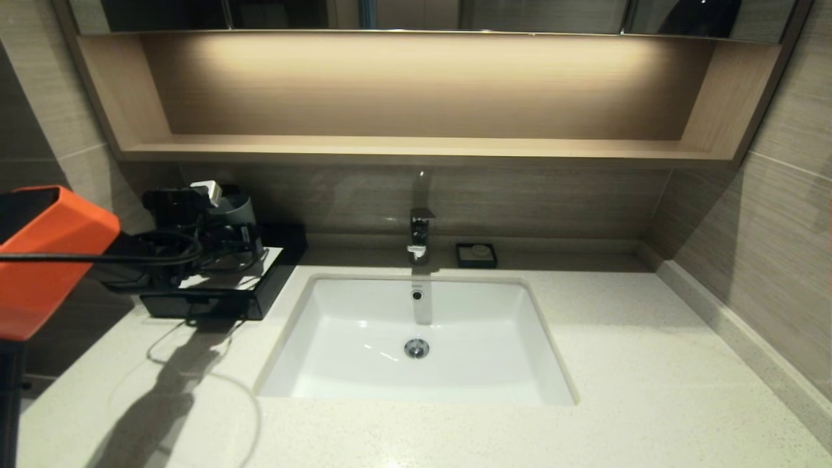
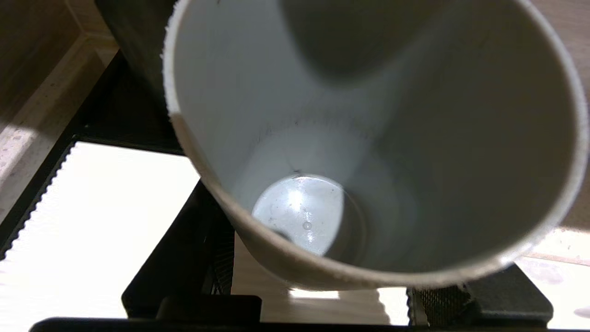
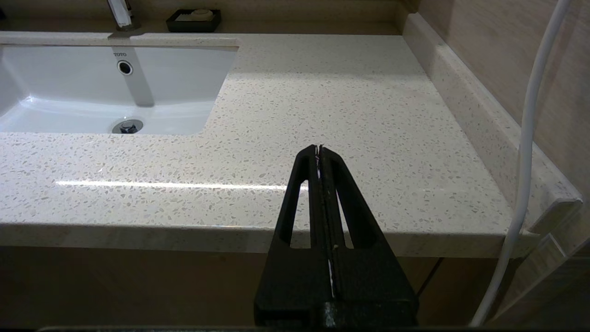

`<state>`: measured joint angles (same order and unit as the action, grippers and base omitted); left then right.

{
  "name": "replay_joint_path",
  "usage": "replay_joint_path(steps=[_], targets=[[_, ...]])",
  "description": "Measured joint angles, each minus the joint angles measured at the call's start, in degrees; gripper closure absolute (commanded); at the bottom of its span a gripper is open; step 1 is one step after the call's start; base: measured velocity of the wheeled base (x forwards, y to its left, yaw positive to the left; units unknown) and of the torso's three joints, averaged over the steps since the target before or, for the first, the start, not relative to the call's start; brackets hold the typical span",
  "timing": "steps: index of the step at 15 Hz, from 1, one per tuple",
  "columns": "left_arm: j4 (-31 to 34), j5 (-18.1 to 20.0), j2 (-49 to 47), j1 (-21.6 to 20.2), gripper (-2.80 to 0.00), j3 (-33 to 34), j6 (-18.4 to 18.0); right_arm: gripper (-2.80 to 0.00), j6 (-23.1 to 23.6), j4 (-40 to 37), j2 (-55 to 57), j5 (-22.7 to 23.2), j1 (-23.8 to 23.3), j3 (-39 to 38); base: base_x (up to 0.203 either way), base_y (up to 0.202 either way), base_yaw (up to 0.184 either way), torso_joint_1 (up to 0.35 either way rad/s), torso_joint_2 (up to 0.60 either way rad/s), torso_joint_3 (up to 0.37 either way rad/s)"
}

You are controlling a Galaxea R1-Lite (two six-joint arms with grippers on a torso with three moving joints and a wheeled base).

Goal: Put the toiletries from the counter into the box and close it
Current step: Place the cup on the storage box

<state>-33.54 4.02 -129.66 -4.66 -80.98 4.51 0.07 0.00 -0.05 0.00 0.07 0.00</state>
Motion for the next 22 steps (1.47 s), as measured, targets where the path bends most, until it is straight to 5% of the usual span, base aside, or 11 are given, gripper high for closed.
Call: replay_joint_path(steps=[22], targets=[[2.1, -3.2, -3.2, 0.1, 0.0, -4.4, 0.1, 0.0, 0.0, 0.0, 0.0, 0.0, 0.0, 0.0, 0.0, 0.0, 0.0, 0.0, 0.0, 0.0]])
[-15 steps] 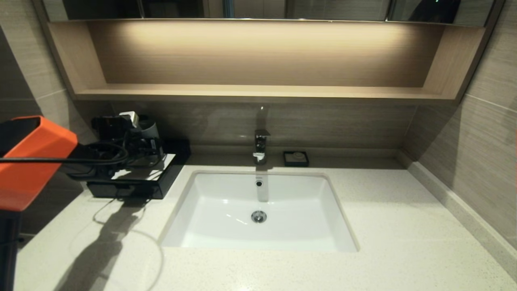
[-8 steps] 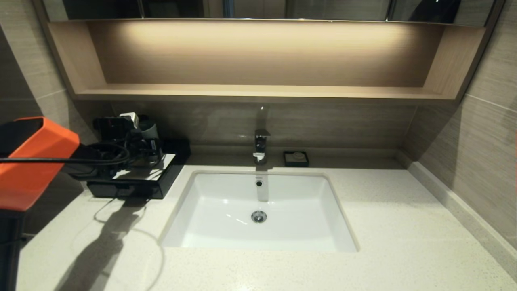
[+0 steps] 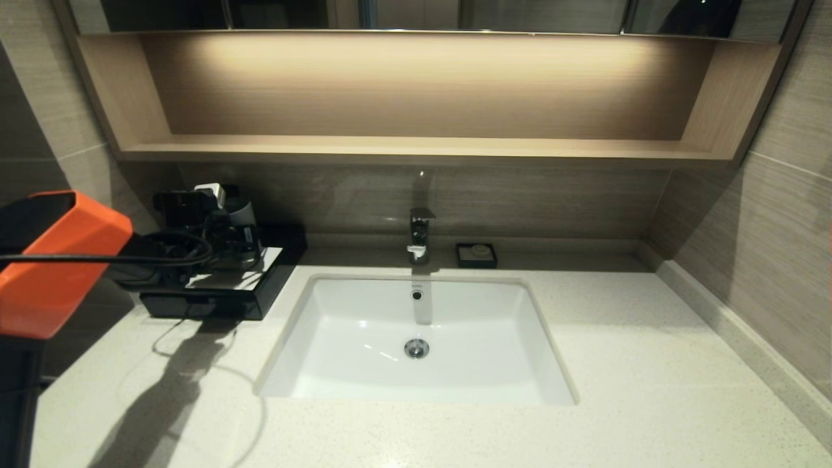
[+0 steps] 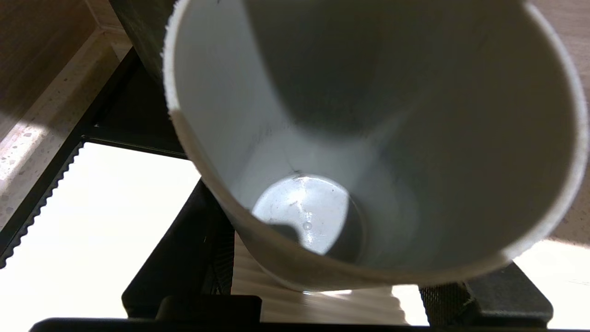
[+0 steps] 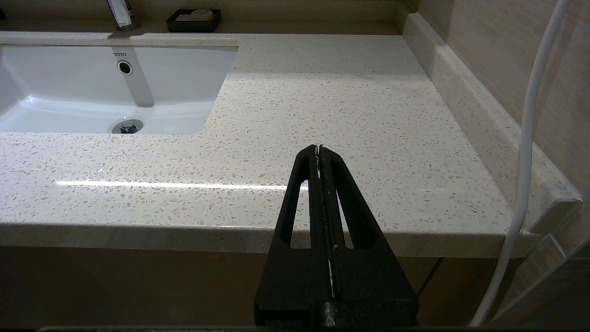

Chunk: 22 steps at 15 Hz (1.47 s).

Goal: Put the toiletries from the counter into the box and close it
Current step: Place the cup on the storage box

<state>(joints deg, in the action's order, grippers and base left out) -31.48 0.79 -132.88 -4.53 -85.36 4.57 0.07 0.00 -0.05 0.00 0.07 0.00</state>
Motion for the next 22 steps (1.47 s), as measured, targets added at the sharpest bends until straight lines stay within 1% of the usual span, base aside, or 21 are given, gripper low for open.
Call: replay_joint_path(steps=[22], targets=[[0.2, 0.0, -0.9, 0.0, 0.0, -1.8, 0.1, 0.0, 0.0, 0.0, 0.0, 0.0, 0.0, 0.0, 0.0, 0.0, 0.0, 0.0, 0.0, 0.0]])
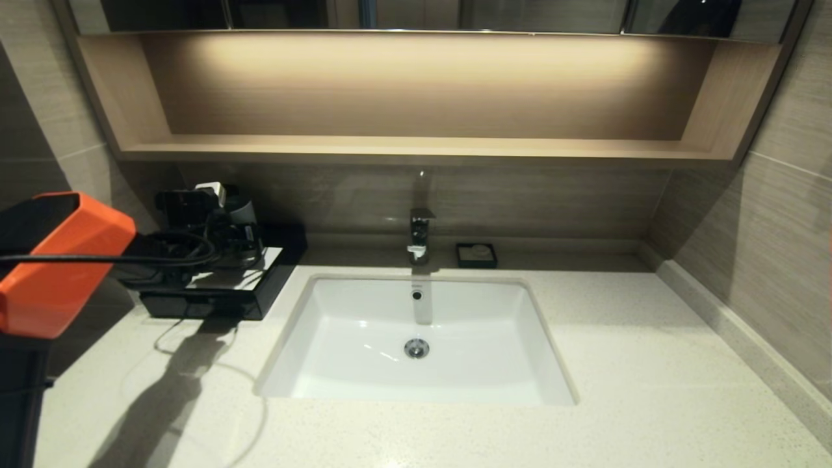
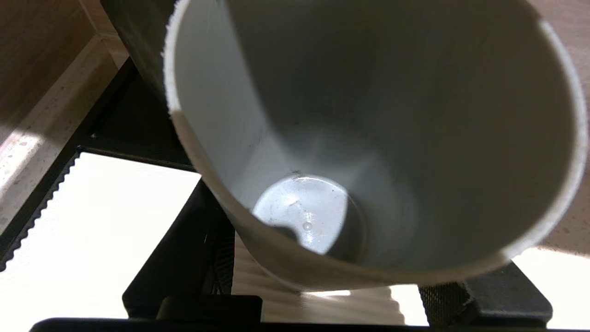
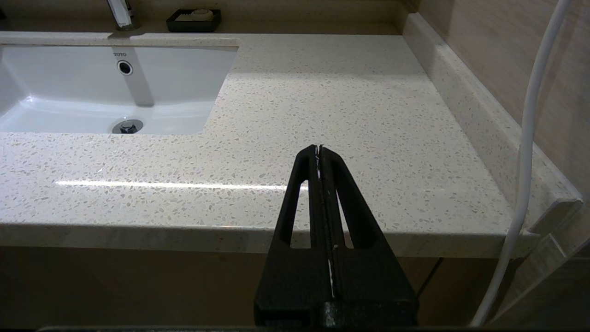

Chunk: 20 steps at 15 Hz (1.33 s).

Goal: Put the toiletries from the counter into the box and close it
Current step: Place the cup on the storage box

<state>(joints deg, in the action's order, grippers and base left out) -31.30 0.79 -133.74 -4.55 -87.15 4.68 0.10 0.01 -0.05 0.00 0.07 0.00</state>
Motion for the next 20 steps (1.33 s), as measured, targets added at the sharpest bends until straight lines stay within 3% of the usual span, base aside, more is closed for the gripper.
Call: replay_joint_path(steps=[20], targets=[[0.1, -0.7, -0.8, 0.7, 0.0, -2.0, 0.2, 0.0, 0.0, 0.0, 0.0, 0.0, 0.0, 0.0, 0.0, 0.0, 0.0, 0.0, 0.0, 0.0]])
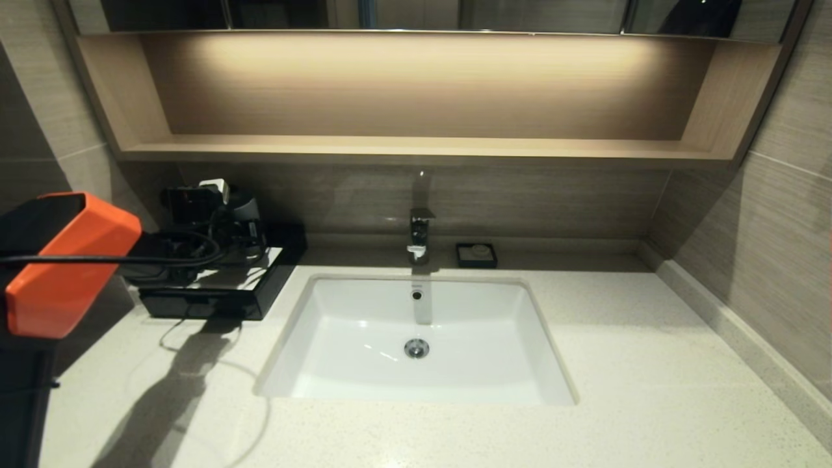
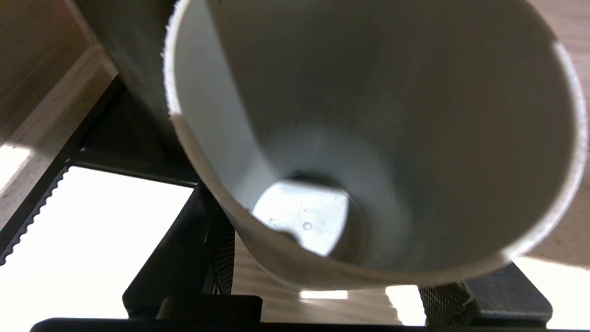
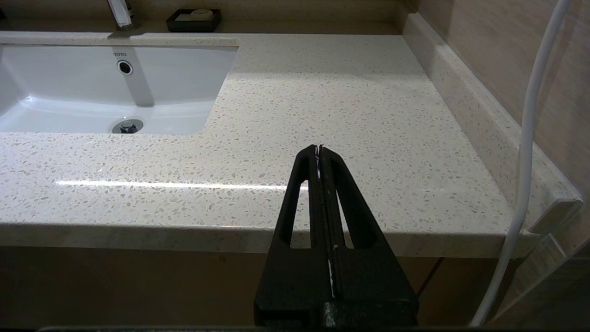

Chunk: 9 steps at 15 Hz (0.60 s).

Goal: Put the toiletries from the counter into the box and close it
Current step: Place the cup on the storage box

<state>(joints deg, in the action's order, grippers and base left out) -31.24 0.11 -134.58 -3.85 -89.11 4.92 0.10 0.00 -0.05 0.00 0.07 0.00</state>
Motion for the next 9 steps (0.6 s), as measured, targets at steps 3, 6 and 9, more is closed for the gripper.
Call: replay_joint_path(steps=[3, 6, 9], targets=[[0.0, -0.1, -0.3, 0.0, 0.0, -0.1, 0.0, 0.0, 0.0, 0.0, 0.0, 0.0, 0.0, 0.0, 0.0, 0.0, 0.0, 0.0, 0.0, 0.0], [0.0, -0.1, -0.5, 0.0, 0.0, -0.1, 0.0, 0.0, 0.0, 0.0, 0.0, 0.0, 0.0, 0.0, 0.0, 0.0, 0.0, 0.0, 0.0, 0.0], [0.1, -0.1, -0.5, 0.0, 0.0, -0.1, -0.1, 0.0, 0.0, 0.0, 0.0, 0.0, 0.0, 0.0, 0.0, 0.0, 0.0, 0.0, 0.0, 0.0]])
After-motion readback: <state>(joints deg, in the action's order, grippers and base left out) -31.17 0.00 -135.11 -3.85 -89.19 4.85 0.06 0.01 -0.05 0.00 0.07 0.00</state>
